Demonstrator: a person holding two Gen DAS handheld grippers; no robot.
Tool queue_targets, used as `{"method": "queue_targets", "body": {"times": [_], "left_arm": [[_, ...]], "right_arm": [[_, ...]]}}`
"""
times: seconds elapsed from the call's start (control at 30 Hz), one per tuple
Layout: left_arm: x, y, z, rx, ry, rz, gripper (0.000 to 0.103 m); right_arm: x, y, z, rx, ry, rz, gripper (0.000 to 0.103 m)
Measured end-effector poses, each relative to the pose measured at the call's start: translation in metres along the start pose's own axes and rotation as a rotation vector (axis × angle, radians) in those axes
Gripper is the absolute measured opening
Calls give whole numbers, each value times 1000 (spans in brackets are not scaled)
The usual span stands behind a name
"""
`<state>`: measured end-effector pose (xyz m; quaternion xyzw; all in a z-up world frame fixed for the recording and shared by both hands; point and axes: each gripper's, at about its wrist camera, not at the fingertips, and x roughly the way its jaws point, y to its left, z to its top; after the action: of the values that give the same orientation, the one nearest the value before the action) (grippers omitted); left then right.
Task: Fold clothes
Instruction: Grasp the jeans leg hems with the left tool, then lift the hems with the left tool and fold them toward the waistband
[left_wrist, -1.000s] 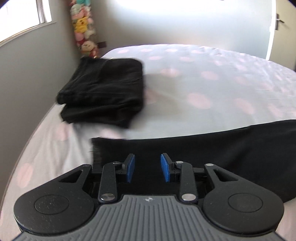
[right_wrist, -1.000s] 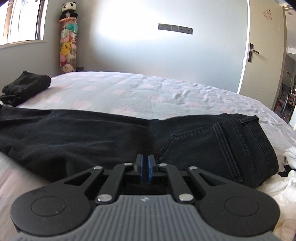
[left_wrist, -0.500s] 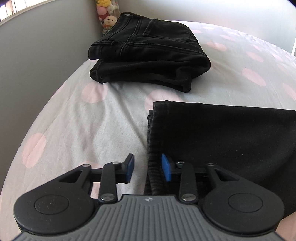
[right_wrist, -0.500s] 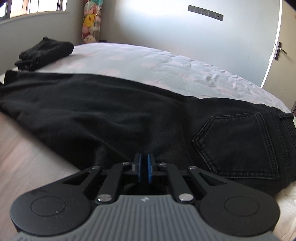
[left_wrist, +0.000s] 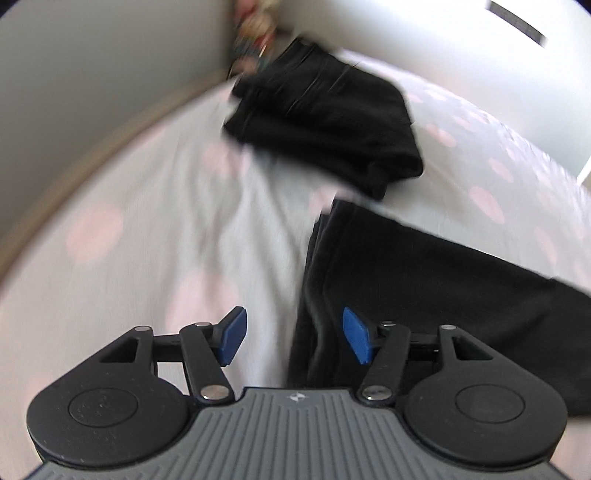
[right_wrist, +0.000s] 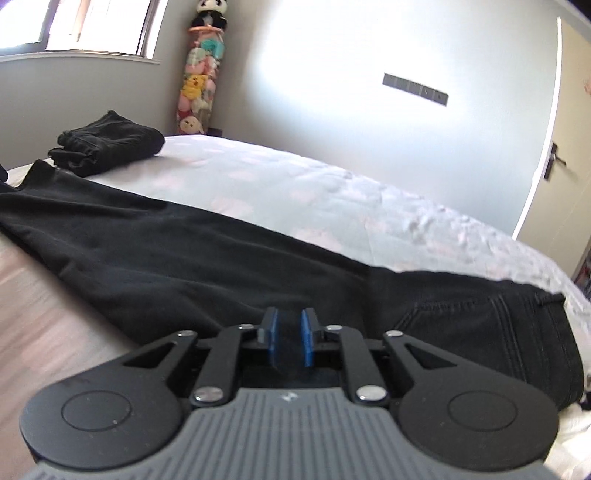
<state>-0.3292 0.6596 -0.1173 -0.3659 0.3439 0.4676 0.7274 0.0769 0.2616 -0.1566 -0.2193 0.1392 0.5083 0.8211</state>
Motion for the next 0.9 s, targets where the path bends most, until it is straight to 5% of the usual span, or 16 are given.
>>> {"method": "queue_targets", "body": {"times": [0.17,0.33,0.4,0.53,0.6,0.9], "left_arm": [[8,31,-18,-272,75,-111,68],[20,37,-33,-401,74,-165,66],[23,36,-37,-431,57,-178,56],[11,21,-34,-409,-4,-170,44],[-6,9,-26,-382,-56,-194,24],[-85,-57,8,-247,-286,-308,19]], "right_arm": [[-3,2,3,-10,-21,13,26],[-2,5,2,-21,-15,16,29],[-1,5,2,-24,-15,18,29],[1,5,2,-23,-9,27,31],[2,4,1,-17,1,30,31],[-4,-10,4,76,3,33,31]]}}
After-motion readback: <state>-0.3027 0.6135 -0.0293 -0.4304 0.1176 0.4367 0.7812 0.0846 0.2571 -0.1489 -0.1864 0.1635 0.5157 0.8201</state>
